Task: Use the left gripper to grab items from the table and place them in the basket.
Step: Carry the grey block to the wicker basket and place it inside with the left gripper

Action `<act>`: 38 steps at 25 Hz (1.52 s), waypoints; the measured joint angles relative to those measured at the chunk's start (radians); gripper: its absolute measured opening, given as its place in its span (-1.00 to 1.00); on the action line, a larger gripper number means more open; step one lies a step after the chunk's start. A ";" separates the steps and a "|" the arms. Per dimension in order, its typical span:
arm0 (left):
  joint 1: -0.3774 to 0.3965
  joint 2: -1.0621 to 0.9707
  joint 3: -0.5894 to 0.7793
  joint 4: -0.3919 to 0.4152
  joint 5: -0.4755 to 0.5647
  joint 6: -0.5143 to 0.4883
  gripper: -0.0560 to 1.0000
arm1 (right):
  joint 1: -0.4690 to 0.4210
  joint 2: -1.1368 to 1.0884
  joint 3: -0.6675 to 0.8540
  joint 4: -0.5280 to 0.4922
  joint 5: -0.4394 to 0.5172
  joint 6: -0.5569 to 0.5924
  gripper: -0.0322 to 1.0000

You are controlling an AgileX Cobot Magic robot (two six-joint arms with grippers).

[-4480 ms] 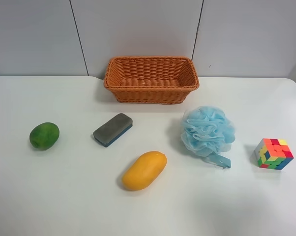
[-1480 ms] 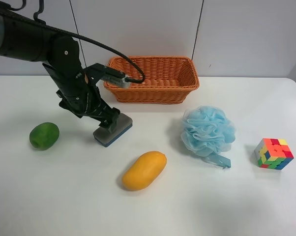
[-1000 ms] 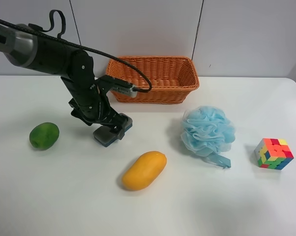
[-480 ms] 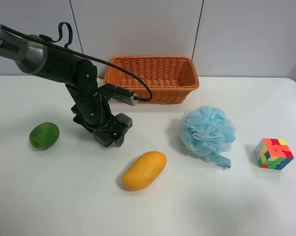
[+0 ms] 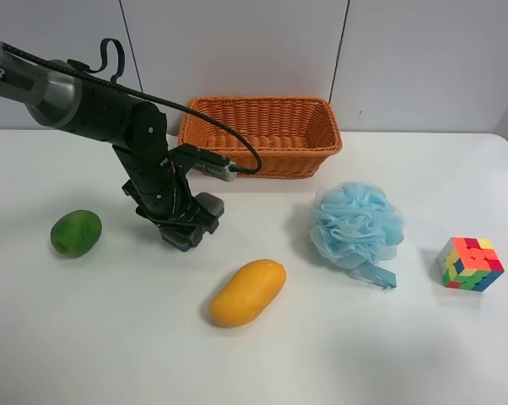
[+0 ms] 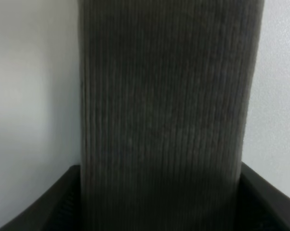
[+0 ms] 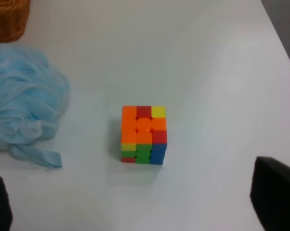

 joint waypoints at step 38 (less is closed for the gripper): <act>0.000 -0.053 -0.711 0.016 0.417 -0.050 0.16 | 0.000 0.000 0.000 0.000 0.000 0.000 0.99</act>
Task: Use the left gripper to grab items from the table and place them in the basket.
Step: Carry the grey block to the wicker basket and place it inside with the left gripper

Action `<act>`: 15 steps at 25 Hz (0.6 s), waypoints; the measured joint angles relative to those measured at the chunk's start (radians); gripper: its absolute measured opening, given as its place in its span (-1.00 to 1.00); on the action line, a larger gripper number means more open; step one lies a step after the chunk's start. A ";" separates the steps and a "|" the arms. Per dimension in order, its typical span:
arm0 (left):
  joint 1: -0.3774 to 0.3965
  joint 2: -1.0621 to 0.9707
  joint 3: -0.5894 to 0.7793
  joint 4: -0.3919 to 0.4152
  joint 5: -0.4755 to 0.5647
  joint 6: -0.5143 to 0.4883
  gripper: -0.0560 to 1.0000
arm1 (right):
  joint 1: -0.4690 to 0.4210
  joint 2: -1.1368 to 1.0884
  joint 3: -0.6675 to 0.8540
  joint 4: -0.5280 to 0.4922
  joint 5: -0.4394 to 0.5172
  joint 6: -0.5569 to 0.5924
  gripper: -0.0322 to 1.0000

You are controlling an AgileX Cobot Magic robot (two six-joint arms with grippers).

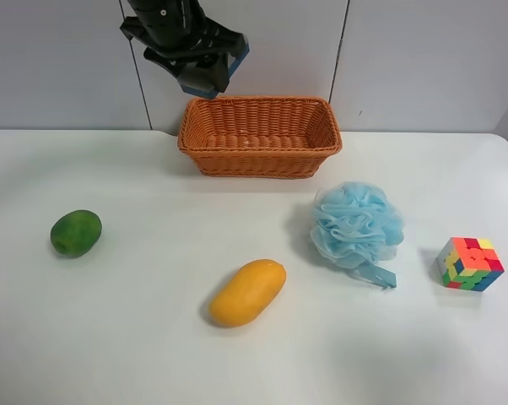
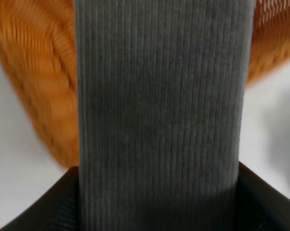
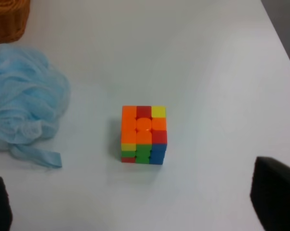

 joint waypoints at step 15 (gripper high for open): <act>0.000 0.313 -0.130 0.000 -0.226 0.016 0.16 | 0.000 0.000 0.000 0.000 0.000 0.000 0.99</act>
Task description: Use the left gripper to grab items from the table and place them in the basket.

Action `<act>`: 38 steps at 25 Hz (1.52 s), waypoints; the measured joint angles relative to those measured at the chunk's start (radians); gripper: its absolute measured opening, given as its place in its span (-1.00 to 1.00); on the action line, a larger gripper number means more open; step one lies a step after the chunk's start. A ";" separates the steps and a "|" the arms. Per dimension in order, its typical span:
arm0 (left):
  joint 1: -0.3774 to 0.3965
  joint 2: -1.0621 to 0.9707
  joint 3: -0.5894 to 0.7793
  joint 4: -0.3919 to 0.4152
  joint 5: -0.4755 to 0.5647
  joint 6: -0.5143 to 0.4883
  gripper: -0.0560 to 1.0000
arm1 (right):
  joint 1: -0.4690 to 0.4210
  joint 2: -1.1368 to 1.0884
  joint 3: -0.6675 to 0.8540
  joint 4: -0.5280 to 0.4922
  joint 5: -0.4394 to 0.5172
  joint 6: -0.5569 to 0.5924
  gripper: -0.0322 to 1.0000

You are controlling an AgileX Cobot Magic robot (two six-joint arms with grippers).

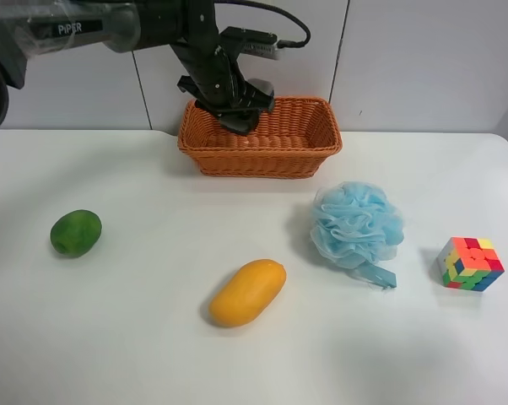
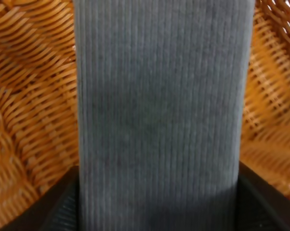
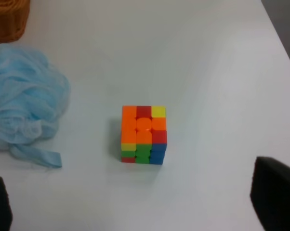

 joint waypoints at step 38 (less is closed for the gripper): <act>0.000 -0.643 0.353 0.075 0.401 0.029 0.98 | 0.000 0.000 0.000 0.000 0.000 0.000 0.99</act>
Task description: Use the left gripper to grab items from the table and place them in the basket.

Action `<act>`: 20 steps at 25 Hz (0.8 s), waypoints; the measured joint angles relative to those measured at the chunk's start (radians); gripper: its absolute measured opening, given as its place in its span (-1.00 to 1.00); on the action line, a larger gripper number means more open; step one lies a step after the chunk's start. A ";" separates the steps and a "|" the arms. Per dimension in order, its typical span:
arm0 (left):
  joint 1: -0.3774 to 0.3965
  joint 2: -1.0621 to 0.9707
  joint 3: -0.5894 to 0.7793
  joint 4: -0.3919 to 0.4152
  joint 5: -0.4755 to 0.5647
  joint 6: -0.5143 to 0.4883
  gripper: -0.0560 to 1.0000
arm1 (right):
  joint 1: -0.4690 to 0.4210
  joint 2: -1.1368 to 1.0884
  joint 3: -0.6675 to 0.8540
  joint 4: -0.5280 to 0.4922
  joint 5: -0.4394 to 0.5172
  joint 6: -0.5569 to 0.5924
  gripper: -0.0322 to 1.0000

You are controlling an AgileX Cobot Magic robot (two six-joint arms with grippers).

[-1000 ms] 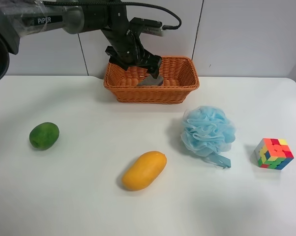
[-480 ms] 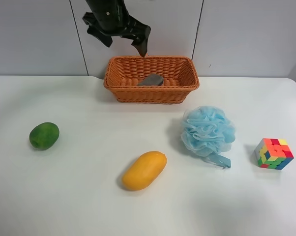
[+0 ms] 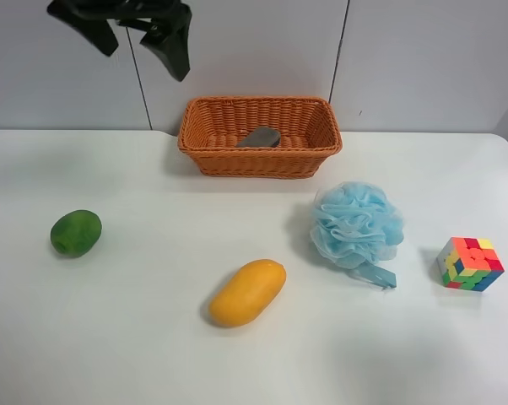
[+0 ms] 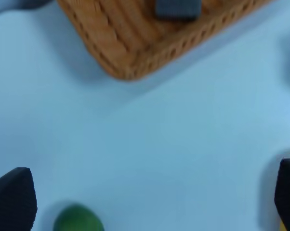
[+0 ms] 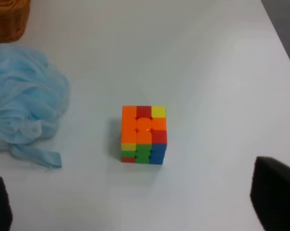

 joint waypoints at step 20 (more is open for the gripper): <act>0.006 -1.066 0.960 -0.059 -0.085 -0.056 0.99 | 0.000 0.000 0.000 0.000 0.000 0.000 0.99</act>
